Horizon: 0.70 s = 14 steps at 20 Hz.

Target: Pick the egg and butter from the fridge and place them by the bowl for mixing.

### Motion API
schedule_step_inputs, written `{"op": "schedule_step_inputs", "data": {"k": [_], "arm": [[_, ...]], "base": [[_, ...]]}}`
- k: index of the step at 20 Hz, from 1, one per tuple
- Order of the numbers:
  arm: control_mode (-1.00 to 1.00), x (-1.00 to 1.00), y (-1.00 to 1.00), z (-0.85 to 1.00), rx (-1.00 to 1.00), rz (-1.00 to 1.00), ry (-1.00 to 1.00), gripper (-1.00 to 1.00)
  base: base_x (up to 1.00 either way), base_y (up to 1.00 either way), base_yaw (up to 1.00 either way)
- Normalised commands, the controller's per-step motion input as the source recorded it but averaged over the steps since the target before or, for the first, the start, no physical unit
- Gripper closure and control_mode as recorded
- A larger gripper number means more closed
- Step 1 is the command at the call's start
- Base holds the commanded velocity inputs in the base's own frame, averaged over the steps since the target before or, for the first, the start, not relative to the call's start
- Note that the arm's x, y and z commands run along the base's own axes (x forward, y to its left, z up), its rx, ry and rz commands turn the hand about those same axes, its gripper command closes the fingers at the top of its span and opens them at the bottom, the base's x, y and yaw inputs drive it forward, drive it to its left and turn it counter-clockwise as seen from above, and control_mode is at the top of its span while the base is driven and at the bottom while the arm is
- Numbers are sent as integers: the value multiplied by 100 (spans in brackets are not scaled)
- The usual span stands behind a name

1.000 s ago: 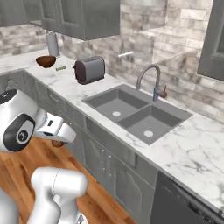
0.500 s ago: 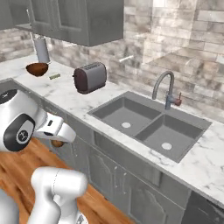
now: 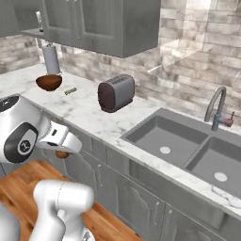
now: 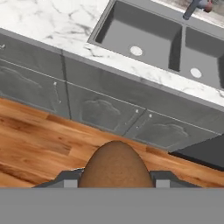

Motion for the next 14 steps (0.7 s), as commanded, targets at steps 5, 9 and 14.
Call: {"op": "schedule_step_inputs", "data": {"k": [5,9,14], "arm": [[100,0,0,0,0,0,0,100],[100,0,0,0,0,0,0,100],[100,0,0,0,0,0,0,100]], "base": [[45,73,-12],[42,70,-16],[40,67,-18]]}}
